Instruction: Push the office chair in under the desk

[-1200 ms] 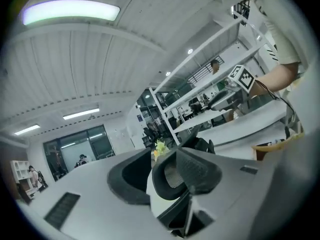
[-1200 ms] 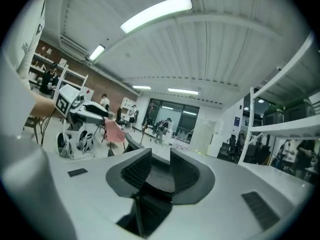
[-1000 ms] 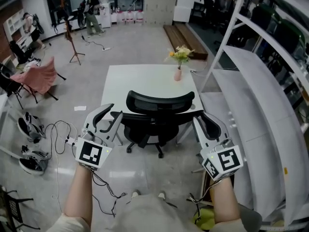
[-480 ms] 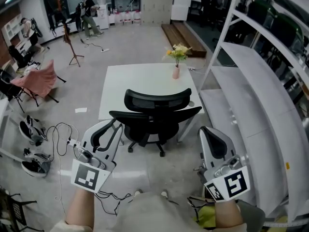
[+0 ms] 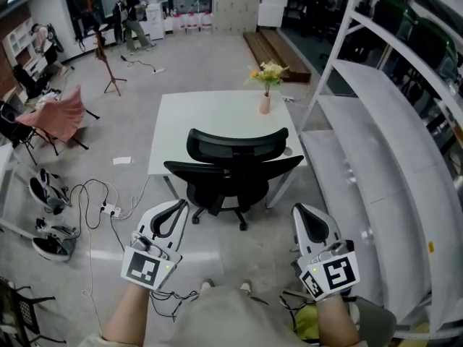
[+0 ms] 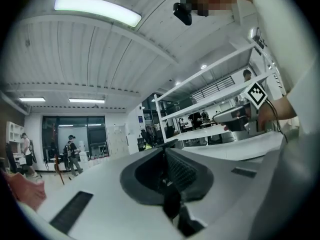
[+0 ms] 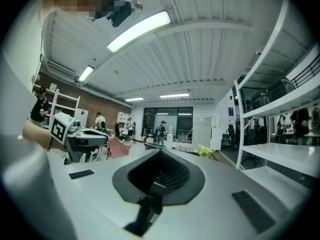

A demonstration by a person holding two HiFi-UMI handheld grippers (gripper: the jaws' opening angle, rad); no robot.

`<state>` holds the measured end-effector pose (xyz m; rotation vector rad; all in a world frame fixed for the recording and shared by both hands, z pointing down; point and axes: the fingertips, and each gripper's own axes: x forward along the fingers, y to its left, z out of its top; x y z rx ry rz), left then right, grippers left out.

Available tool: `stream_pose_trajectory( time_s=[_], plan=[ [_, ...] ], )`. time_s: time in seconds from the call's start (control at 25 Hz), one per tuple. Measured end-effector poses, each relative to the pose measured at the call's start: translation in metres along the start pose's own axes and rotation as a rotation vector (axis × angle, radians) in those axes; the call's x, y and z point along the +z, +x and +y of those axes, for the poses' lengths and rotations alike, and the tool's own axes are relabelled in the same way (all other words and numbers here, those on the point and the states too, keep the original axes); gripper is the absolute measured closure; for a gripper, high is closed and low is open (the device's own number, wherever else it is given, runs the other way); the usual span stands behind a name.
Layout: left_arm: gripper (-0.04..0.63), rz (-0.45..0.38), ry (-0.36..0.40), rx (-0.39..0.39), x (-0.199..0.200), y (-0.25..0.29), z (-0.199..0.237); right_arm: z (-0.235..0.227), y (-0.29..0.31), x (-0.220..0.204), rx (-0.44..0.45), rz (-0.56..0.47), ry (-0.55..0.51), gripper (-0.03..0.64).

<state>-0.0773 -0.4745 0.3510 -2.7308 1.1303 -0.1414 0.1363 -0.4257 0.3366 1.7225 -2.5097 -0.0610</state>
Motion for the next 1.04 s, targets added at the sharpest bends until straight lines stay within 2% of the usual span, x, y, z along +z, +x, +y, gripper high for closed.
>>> stream_pose_trajectory(
  time_s=[0.24,0.48,0.68,0.84,1.04],
  plan=[
    [0.588,0.015,0.002,0.057,-0.017,-0.006,-0.001,0.016,0.001,-0.025,0.04,0.06,0.044,0.611],
    [0.589,0.024,0.005,0.059,-0.018,-0.003,-0.001,0.024,0.006,-0.027,0.063,0.07,0.064,0.611],
    [0.589,0.016,0.009,0.065,-0.012,-0.001,0.0,0.026,0.007,-0.01,0.062,0.04,0.012,0.611],
    [0.589,0.008,0.013,0.062,-0.011,0.0,0.002,0.03,0.01,-0.005,0.053,0.047,-0.069,0.611],
    [0.589,0.015,0.012,0.058,-0.009,-0.001,0.002,0.031,0.01,-0.004,0.059,0.05,-0.069,0.611]
  ],
)
